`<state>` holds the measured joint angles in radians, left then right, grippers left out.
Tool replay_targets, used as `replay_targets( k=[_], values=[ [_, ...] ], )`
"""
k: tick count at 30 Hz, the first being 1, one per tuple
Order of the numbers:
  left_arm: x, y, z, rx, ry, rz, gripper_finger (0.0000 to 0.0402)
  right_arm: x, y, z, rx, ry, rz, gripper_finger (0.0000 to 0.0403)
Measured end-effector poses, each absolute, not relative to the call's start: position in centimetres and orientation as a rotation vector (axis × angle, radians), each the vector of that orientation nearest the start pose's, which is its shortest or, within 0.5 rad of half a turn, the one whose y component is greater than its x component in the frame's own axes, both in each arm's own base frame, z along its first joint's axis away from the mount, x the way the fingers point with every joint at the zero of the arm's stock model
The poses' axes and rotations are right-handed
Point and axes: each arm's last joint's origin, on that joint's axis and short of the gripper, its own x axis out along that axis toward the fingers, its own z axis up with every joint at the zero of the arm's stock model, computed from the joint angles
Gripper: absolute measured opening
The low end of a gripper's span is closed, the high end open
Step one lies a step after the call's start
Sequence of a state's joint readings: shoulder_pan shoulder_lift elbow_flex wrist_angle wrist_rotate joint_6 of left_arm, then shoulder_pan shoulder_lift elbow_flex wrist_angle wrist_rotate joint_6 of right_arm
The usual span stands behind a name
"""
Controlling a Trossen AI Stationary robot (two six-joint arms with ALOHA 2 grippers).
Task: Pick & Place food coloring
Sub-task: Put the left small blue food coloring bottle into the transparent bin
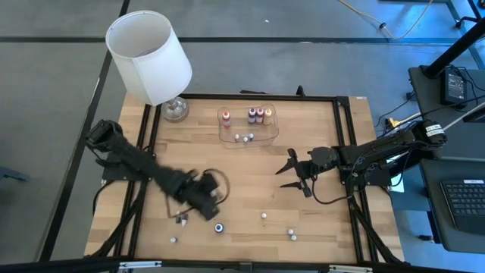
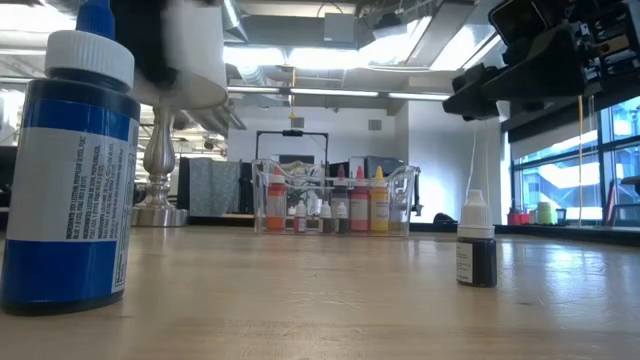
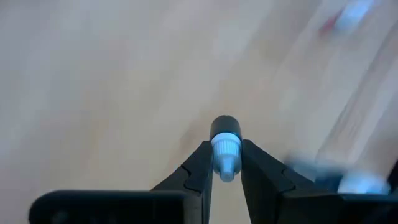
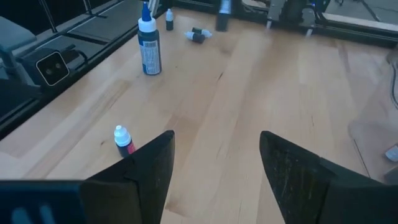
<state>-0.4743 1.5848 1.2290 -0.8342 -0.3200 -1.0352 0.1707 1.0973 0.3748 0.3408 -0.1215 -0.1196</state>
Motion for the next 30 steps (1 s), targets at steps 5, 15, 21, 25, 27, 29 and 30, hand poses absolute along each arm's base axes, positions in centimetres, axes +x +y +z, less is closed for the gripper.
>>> replay_targets(
  k=[5, 15, 21, 25, 27, 29, 30],
  values=[
    [31.5, -7.5, 27.7, -0.316, 0.945, 0.337, 0.0060, 20.8, 3.9, 18.2, -0.125, 0.401, 0.312, 0.0237],
    [34.3, 3.3, 29.9, -0.268, 0.931, 0.347, 0.0057, 20.1, 3.8, 17.0, -0.154, 0.542, 0.326, 0.0237],
    [36.6, 7.0, 28.4, -0.202, 1.045, 0.356, 0.0055, 20.1, 3.8, 17.0, -0.170, 0.540, 0.330, 0.0237],
    [38.0, 8.9, 28.0, -0.163, 1.130, 0.396, 0.0056, 20.1, 3.8, 16.9, -0.166, 0.551, 0.328, 0.0237],
    [38.5, 9.8, 27.7, -0.131, 1.182, 0.425, 0.0056, 20.0, 3.8, 16.8, -0.138, 0.565, 0.321, 0.0237],
    [38.9, 10.6, 27.2, -0.117, 1.232, 0.435, 0.0056, 20.0, 3.8, 16.8, -0.110, 0.577, 0.313, 0.0237],
    [39.0, 10.9, 27.0, -0.118, 1.257, 0.438, 0.0056, 20.0, 3.8, 16.8, -0.098, 0.580, 0.310, 0.0237]
  ],
)
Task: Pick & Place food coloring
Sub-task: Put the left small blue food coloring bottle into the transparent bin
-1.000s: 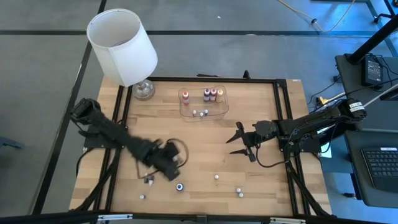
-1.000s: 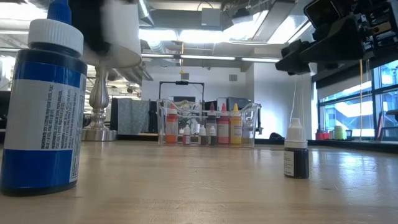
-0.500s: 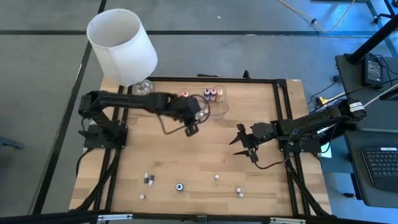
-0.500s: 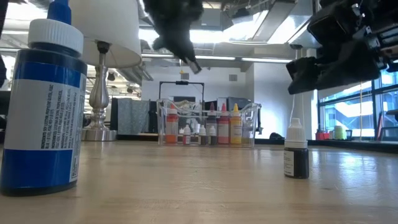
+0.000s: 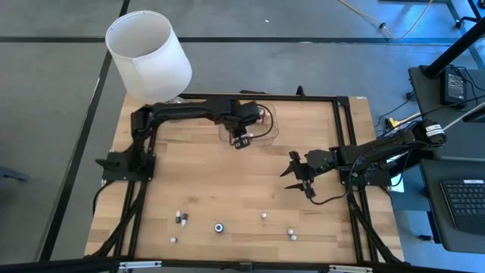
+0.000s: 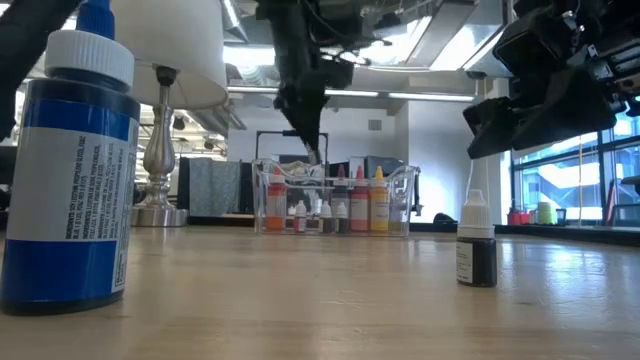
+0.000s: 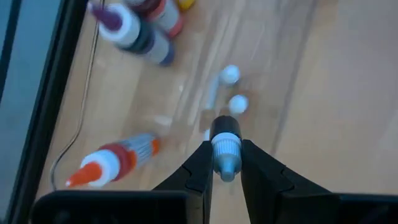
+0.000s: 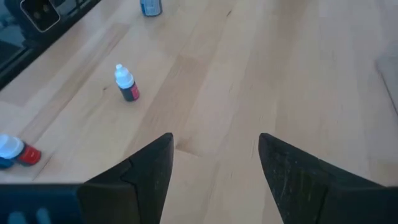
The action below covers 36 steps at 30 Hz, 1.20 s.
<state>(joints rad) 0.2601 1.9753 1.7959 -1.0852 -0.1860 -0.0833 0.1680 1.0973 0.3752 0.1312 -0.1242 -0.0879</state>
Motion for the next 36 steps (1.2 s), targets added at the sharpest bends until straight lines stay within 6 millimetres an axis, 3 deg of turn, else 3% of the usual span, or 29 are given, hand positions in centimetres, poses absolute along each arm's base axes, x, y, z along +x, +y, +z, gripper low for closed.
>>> replay_targets(
  k=[7, 16, 26, 36],
  values=[
    [38.8, 12.6, 25.1, -0.177, 1.363, 0.485, 0.0057, 20.0, 3.7, 16.7, -0.094, 0.584, 0.308, 0.0237],
    [38.0, 12.5, 24.9, -0.271, 1.422, 0.560, 0.0058, 20.0, 3.7, 16.7, -0.097, 0.584, 0.309, 0.0237],
    [39.1, 12.9, 21.8, -0.315, 1.489, 0.521, 0.0058, 20.0, 3.7, 16.7, -0.099, 0.585, 0.309, 0.0237],
    [39.4, 13.0, 20.4, -0.336, 1.520, 0.542, 0.0064, 19.9, 3.7, 16.7, -0.101, 0.588, 0.309, 0.0237]
  ],
)
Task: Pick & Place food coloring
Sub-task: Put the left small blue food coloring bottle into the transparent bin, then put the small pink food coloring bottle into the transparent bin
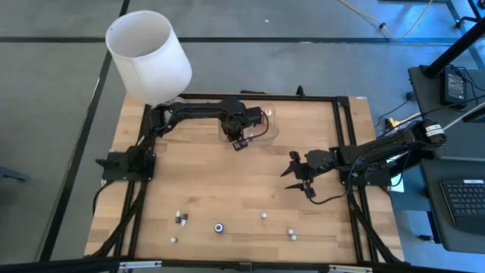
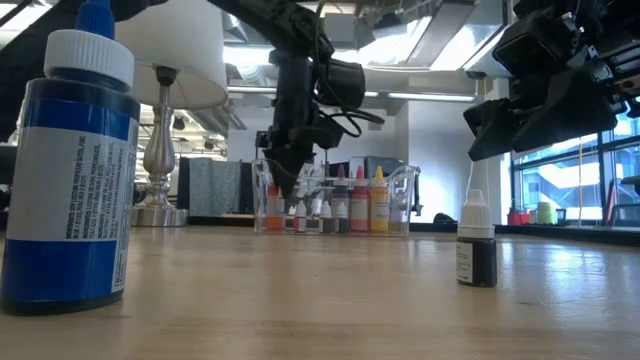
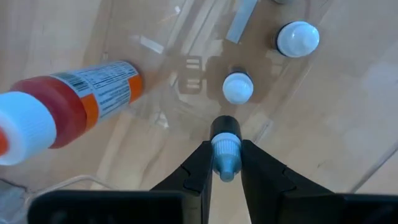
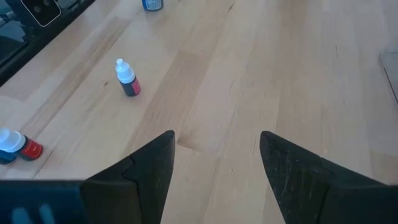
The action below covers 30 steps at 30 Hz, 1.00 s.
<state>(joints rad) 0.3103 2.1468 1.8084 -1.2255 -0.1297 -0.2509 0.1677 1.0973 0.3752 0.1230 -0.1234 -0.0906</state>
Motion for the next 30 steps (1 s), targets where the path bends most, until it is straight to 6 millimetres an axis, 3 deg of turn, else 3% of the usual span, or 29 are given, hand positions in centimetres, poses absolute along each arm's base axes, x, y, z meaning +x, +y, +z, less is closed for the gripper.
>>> replay_targets(
  k=[10, 25, 30],
  values=[
    [39.7, 13.0, 20.4, -0.329, 1.497, 0.545, 0.0095, 19.9, 3.7, 16.7, -0.101, 0.594, 0.309, 0.0237],
    [39.7, 13.0, 20.5, -0.327, 1.500, 0.541, 0.0097, 19.9, 3.7, 16.6, -0.101, 0.602, 0.310, 0.0237],
    [39.4, 12.4, 22.9, -0.330, 1.484, 0.472, 0.0096, 19.8, 3.7, 16.6, -0.104, 0.603, 0.310, 0.0237]
  ],
)
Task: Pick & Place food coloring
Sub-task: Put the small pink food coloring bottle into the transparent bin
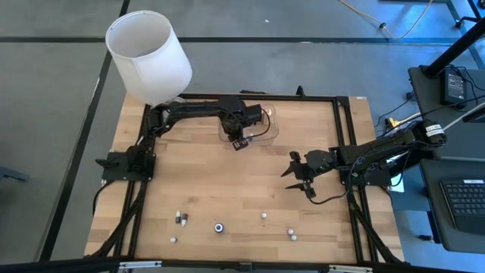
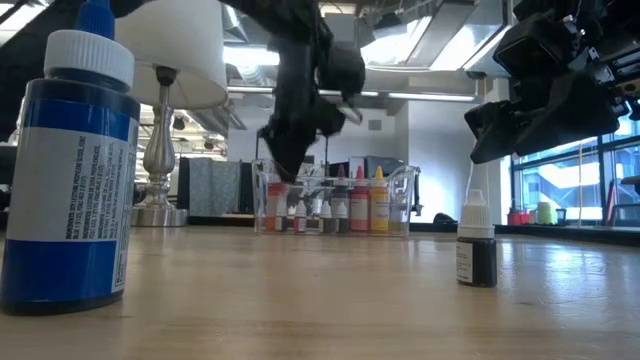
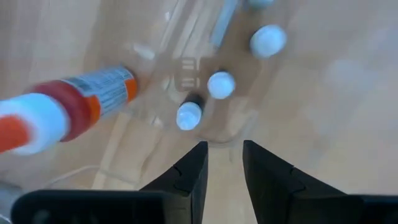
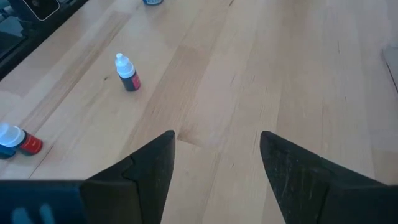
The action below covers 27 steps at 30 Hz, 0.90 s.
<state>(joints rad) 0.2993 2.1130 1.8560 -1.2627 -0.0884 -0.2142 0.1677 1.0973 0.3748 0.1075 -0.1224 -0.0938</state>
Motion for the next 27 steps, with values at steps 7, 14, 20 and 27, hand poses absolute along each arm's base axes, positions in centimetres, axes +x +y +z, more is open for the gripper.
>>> replay_targets(
  k=[7, 14, 20, 27],
  values=[
    [38.9, 8.7, 29.0, -0.195, 1.259, 0.427, 0.0094, 19.8, 3.7, 16.6, -0.125, 0.601, 0.315, 0.0237],
    [39.4, 2.5, 29.6, -0.073, 1.109, 0.158, 0.0093, 19.8, 3.7, 16.5, -0.124, 0.615, 0.316, 0.0237],
    [38.6, -3.5, 28.2, -0.049, 1.172, -0.039, 0.0091, 19.7, 3.7, 16.4, -0.124, 0.623, 0.317, 0.0237],
    [37.9, -9.1, 27.4, 0.019, 1.156, -0.159, 0.0092, 19.7, 3.7, 16.4, -0.123, 0.621, 0.317, 0.0237]
  ],
)
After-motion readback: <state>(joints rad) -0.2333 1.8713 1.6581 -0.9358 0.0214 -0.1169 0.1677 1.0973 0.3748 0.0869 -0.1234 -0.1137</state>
